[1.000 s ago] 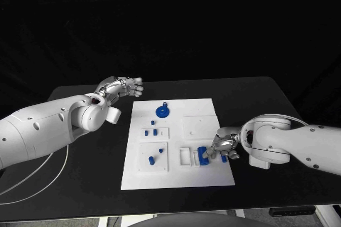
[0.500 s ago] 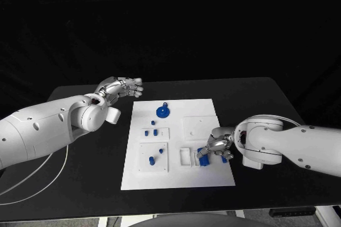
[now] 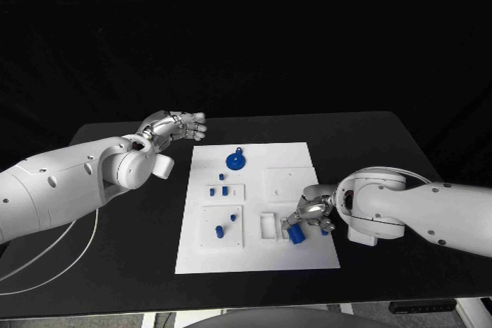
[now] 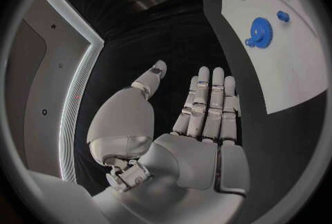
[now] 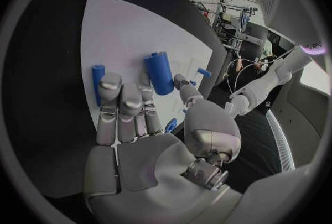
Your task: Assemble the parts on the task board
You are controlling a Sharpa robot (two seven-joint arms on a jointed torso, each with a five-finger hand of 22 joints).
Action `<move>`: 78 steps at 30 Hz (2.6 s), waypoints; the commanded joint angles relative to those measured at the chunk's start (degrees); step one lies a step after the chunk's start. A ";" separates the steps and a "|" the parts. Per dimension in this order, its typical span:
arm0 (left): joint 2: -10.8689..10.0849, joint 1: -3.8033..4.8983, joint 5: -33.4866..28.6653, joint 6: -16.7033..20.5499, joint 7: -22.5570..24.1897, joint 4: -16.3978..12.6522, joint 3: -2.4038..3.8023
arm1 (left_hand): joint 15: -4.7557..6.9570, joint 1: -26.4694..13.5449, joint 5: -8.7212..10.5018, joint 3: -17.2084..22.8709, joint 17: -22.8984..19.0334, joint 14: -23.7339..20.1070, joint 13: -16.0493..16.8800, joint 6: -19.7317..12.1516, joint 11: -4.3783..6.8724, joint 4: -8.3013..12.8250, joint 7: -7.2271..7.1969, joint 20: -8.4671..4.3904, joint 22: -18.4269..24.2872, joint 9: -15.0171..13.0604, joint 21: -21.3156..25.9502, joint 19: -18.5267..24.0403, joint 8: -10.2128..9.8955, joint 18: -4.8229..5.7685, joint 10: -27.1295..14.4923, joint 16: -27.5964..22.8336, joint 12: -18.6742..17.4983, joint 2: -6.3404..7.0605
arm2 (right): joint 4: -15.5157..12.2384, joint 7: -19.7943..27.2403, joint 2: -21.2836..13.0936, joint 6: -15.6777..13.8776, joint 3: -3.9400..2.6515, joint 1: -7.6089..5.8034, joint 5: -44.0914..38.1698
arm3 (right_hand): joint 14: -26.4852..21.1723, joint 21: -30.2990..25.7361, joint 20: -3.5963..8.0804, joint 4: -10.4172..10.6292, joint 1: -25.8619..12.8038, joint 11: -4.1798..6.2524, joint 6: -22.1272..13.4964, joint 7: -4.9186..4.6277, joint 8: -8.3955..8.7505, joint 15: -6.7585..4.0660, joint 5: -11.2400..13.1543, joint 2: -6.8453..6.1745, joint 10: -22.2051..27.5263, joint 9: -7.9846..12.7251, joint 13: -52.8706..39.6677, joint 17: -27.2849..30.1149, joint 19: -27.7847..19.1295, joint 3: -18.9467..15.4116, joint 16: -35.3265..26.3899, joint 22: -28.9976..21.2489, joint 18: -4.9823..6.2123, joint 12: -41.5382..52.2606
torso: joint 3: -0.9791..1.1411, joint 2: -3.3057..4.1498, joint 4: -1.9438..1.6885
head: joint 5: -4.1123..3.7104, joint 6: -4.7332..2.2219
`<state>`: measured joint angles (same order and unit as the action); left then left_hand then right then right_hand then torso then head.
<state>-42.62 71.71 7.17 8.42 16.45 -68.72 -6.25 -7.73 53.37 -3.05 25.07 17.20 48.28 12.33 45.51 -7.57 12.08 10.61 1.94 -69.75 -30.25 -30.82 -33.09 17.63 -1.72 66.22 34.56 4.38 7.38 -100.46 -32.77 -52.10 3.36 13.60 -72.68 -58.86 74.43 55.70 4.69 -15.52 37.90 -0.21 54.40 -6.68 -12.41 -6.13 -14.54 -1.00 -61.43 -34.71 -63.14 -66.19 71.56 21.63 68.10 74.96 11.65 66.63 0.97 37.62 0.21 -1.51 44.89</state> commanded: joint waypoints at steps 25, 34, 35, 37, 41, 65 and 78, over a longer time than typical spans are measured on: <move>0.13 0.03 0.01 -0.67 -0.07 0.19 0.04 | 0.07 -0.11 -0.15 0.05 0.23 0.64 -0.12 -0.32 -0.05 0.02 -0.09 0.07 -0.11 0.12 0.38 -0.43 -0.06 -0.75 -0.53 -0.43 -0.24 -0.72 | -1.58 0.94 -2.38 -0.31 0.42 -2.55 9.85 | 0.97 1.77 -1.10 9.79 3.05 0.85 4.15 0.96 -1.74 -0.52 11.74 -4.34 -2.12 0.07 -0.50 -0.26 1.26 19.96 -0.33 0.93 3.35 -0.68 | 0.08 0.04 0.05 | 0.56 0.16; 0.17 0.03 0.01 -0.93 -0.26 0.24 0.04 | 0.08 -0.59 -0.16 -0.01 0.43 0.76 -0.17 -0.36 -0.07 -0.42 -0.07 0.05 -0.17 0.16 0.50 -0.50 -0.04 -0.66 -0.55 -0.72 -0.23 -0.93 | -1.16 1.26 -0.59 -0.79 0.40 -3.53 13.58 | 0.90 2.04 -0.93 9.39 0.81 1.00 4.21 1.10 -1.84 -0.67 11.74 -3.16 -2.13 -0.05 -0.68 -0.34 0.99 17.29 -0.29 0.96 3.35 -0.85 | 0.08 0.03 0.03 | 0.62 0.28; 0.17 0.03 0.01 -0.92 -0.28 0.23 0.04 | 0.08 -0.60 -0.16 -0.01 0.44 0.76 -0.18 -0.36 -0.07 -0.43 -0.07 0.04 -0.17 0.17 0.51 -0.50 -0.04 -0.66 -0.55 -0.73 -0.23 -0.93 | -0.85 1.19 -0.03 -0.82 0.40 -3.53 13.51 | 0.89 2.06 -0.90 9.25 0.81 1.01 4.21 1.11 -1.85 -0.68 11.74 -3.21 -2.13 -0.06 -0.70 -0.34 0.98 17.23 -0.29 0.96 3.35 -0.87 | 0.08 0.03 0.03 | 0.62 0.28; 0.26 0.03 0.01 -0.98 -0.36 0.22 0.04 | 0.08 -0.63 -0.16 -0.01 0.46 0.77 -0.18 -0.37 -0.07 -0.46 -0.07 0.04 -0.18 0.17 0.52 -0.50 -0.04 -0.65 -0.56 -0.75 -0.23 -0.94 | -0.28 1.12 1.03 -0.80 0.40 -3.53 13.55 | 0.88 2.08 -0.87 9.10 0.84 1.02 4.21 1.13 -1.85 -0.69 11.74 -3.24 -2.13 -0.06 -0.71 -0.34 0.96 17.18 -0.29 0.96 3.35 -0.88 | 0.09 0.06 0.05 | 0.70 0.27; 0.34 0.03 0.01 -1.08 -0.33 0.13 0.04 | 0.10 -0.75 -0.17 0.01 0.54 0.83 -0.21 -0.39 -0.07 -0.61 -0.07 0.02 -0.20 0.19 0.57 -0.51 -0.03 -0.64 -0.58 -0.84 -0.23 -1.05 | 0.46 1.00 2.61 -1.25 0.41 -3.53 13.28 | 0.86 2.10 -0.80 8.77 0.96 1.04 4.22 1.15 -1.86 -0.72 11.74 -3.31 -2.12 -0.08 -0.74 -0.35 0.90 17.14 -0.31 0.94 3.35 -0.92 | 0.07 0.07 0.01 | 0.75 0.36; 0.12 0.04 0.26 -0.63 -0.73 0.12 0.04 | 0.16 -0.77 -0.17 0.03 0.74 1.02 -0.25 -0.43 -0.08 -0.69 -0.06 -0.04 -0.26 0.22 0.64 -0.55 -0.02 -0.62 -0.61 -0.95 -0.23 -1.02 | 3.97 0.19 6.79 -1.45 0.45 -1.95 11.83 | 0.78 2.05 -0.71 8.86 -0.24 1.06 4.18 1.15 -1.82 -0.75 11.74 -4.32 -2.05 -0.06 -0.82 -0.31 0.73 16.47 -0.44 0.81 3.35 -1.16 | 0.09 0.06 0.05 | 1.20 0.51; 0.09 0.04 0.26 -0.83 -0.81 0.09 0.04 | 0.19 -0.88 -0.15 -0.01 0.85 1.11 -0.27 -0.41 -0.08 -0.79 -0.07 -0.06 -0.30 0.23 0.69 -0.56 0.01 -0.59 -0.60 -1.03 -0.22 -0.94 | 4.58 0.13 7.50 -2.71 0.45 -1.47 9.91 | 0.65 2.06 -0.56 7.68 -1.90 0.90 3.46 0.98 -1.45 -0.65 11.74 -8.14 -1.68 0.04 -0.96 -0.31 0.46 13.81 -0.57 0.78 3.35 -1.47 | 0.09 0.08 0.09 | 1.67 0.55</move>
<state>-42.55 71.71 7.23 8.30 15.34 -68.50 -6.25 -7.54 52.61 -3.05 24.96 17.98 48.88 12.12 45.53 -7.78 11.64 10.63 1.74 -69.99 -30.10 -30.38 -33.29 17.63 -1.67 66.02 33.90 4.38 6.63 -95.86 -32.76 -44.69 1.49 14.02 -74.27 -47.53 75.19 57.62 3.88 -7.74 36.05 0.81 58.16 -5.53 -14.19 -6.42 -2.89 -8.52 -63.28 -34.81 -64.04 -66.42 72.14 35.77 67.78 74.96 11.57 65.52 1.05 37.68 0.29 0.08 45.44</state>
